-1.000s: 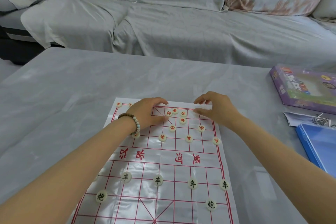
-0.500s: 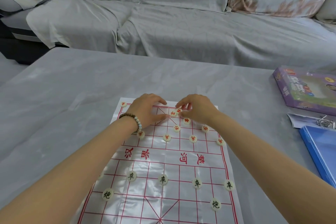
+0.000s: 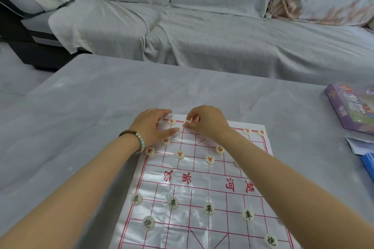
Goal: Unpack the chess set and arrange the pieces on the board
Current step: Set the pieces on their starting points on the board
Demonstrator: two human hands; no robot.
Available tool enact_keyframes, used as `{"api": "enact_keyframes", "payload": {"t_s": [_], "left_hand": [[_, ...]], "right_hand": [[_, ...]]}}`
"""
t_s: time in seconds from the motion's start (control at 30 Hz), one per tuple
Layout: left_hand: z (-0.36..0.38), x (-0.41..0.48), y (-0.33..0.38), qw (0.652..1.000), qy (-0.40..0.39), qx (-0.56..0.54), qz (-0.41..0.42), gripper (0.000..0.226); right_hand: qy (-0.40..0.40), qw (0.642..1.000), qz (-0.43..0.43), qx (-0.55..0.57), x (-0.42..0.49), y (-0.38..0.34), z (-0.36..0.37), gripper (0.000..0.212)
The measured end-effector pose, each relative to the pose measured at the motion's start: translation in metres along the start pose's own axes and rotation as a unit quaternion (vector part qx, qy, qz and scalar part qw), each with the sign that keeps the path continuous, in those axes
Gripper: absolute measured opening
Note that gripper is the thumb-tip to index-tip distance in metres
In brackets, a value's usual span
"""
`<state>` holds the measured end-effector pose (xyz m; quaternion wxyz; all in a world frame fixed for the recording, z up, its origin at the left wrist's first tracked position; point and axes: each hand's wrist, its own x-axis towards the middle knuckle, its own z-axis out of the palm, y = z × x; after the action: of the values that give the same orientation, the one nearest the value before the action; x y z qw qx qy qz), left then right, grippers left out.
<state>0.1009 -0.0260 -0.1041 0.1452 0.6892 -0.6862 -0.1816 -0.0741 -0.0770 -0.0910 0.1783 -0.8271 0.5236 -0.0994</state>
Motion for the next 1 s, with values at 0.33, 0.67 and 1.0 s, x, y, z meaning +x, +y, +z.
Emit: {"api": "enact_keyframes", "payload": {"t_s": [0.33,0.67,1.0], "left_hand": [[0.000,0.005,-0.006,1.000,-0.006,-0.014,-0.009,0.064],[0.000,0.003,-0.005,1.000,-0.003,-0.029,-0.010,0.063],[0.007,-0.001,0.044,0.995,0.016,-0.063,0.070,0.045]], "right_hand": [[-0.006,1.000,0.010,0.028,0.005,-0.003,0.007,0.028],[0.022,0.997,0.024,0.073,0.003,-0.002,0.012,0.028],[-0.002,0.996,0.034,0.086,-0.060,0.067,-0.068,0.012]]}}
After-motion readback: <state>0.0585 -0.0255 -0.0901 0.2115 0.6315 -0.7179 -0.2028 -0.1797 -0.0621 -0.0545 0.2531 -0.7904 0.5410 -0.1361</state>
